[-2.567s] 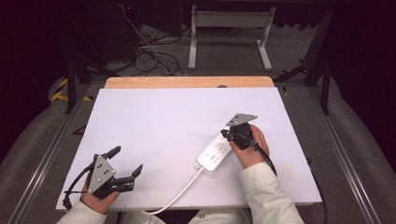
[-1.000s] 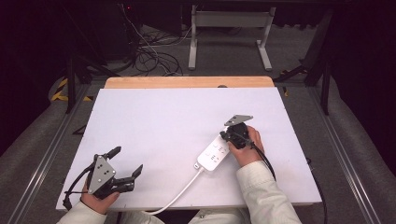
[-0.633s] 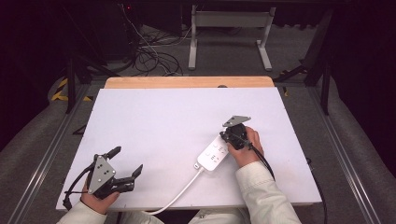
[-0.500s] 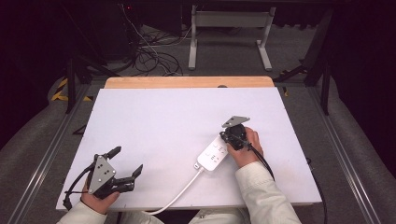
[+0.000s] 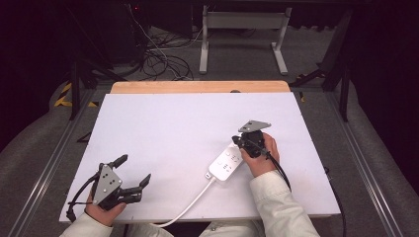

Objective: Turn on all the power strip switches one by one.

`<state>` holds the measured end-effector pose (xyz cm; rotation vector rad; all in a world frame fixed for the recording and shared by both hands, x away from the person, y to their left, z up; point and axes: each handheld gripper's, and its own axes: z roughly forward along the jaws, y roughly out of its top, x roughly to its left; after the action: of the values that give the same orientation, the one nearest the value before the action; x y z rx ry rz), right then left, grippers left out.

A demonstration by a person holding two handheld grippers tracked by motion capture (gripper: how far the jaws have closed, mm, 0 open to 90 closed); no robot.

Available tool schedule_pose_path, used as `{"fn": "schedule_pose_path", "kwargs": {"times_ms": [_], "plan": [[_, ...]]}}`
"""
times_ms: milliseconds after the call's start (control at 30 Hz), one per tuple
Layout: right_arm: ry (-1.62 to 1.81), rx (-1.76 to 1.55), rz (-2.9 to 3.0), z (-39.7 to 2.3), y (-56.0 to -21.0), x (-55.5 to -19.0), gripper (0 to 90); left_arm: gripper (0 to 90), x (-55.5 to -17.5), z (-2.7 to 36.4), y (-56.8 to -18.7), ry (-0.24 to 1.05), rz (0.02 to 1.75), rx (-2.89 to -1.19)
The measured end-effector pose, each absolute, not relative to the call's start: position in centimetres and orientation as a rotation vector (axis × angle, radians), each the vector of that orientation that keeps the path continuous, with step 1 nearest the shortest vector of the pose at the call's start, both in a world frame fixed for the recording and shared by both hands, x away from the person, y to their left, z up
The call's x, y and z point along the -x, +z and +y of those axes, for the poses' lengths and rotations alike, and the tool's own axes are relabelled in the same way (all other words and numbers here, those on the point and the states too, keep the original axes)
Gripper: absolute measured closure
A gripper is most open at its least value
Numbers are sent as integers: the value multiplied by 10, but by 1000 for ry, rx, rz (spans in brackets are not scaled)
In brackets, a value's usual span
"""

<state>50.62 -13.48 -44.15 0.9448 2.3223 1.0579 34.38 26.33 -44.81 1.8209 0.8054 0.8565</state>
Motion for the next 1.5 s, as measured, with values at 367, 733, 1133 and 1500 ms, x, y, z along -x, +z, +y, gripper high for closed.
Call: {"fn": "schedule_pose_path", "kwargs": {"times_ms": [367, 733, 1133, 1500], "plan": [[1101, -927, 2291, -139, -428, -500, 900, 113, -343, 262, -448, 861, 803, -1822], [1105, -938, 2271, -148, -425, -510, 900, 113, -344, 262, -448, 861, 801, -1823], [1090, -1057, 2242, -165, -434, -527, 900, 113, -343, 262, -448, 861, 803, -1822], [1054, -1087, 2262, -165, -447, -535, 900, 113, -344, 262, -448, 859, 805, -1823]]}}
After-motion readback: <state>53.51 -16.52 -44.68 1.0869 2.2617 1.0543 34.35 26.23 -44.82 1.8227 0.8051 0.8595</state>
